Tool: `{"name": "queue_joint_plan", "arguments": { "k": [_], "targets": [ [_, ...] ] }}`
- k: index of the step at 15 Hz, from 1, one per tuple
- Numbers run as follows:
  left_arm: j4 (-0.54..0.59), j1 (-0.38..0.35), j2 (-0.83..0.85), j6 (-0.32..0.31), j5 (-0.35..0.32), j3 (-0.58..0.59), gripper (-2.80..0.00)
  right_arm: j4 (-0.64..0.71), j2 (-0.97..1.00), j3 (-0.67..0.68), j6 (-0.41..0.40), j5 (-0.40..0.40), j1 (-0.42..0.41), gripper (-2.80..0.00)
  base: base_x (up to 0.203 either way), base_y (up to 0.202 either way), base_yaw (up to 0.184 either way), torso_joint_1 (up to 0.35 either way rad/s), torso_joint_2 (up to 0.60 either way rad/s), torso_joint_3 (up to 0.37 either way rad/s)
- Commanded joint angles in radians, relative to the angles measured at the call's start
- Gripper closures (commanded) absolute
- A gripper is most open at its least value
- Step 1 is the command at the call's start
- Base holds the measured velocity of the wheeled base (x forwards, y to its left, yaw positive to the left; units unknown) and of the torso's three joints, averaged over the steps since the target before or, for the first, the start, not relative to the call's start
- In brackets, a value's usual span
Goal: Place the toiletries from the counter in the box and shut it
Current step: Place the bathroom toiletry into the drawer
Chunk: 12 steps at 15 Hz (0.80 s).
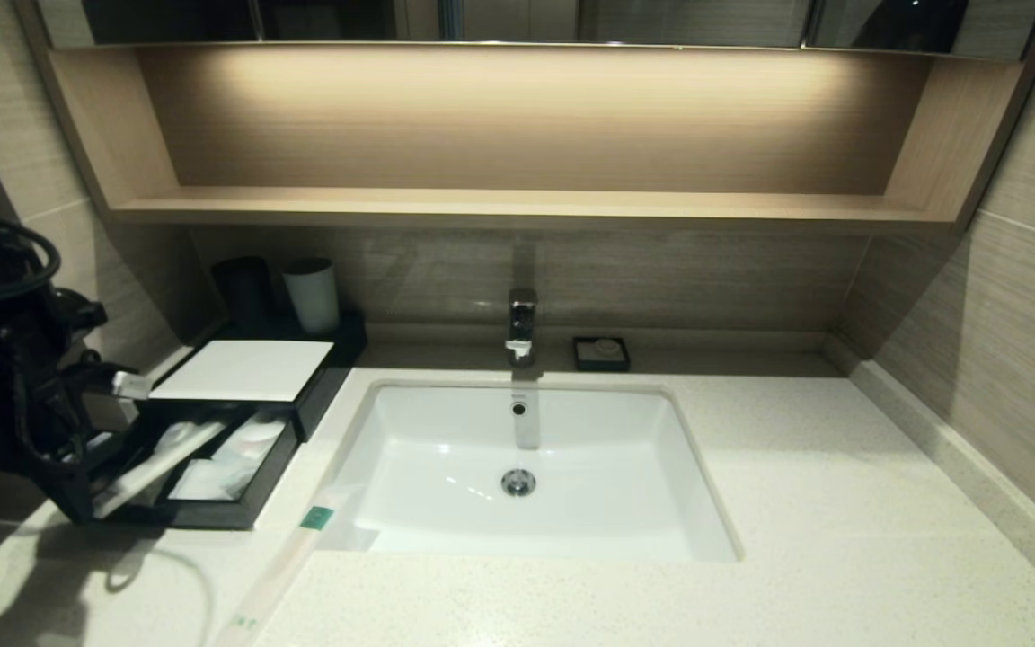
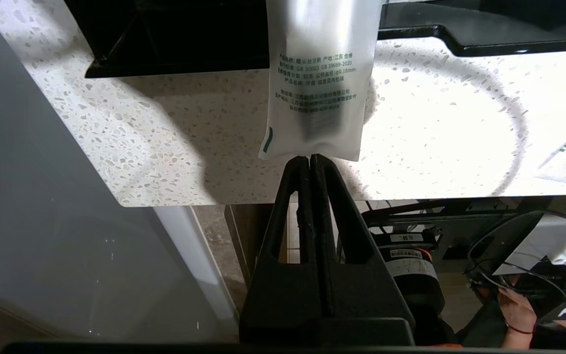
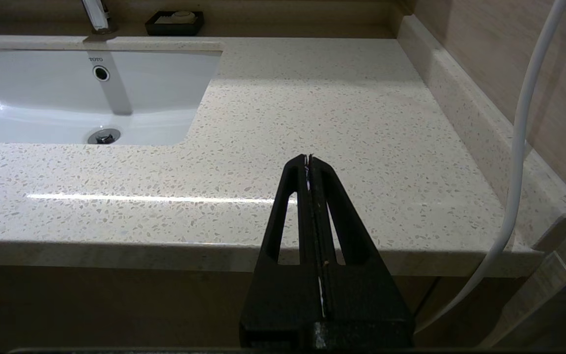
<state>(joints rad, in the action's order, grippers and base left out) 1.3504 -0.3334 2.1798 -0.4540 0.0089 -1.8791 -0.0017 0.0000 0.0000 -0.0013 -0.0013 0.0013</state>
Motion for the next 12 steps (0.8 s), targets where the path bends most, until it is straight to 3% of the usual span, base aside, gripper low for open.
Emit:
{"name": "queue_joint_plan", "arguments": {
  "k": [1, 12],
  "targets": [
    [0.004, 0.004, 0.005, -0.002, 0.000, 0.000, 0.00, 0.000, -0.002, 0.002, 0.000, 0.000, 0.000, 0.00, 0.000, 0.000, 0.000, 0.000, 0.00, 0.000],
    [-0.056, 0.056, 0.006, 0.031, -0.001, -0.002, 0.00, 0.000, 0.000, 0.000, 0.000, 0.000, 0.000, 0.00, 0.000, 0.000, 0.000, 0.000, 0.00, 0.000]
  ]
}}
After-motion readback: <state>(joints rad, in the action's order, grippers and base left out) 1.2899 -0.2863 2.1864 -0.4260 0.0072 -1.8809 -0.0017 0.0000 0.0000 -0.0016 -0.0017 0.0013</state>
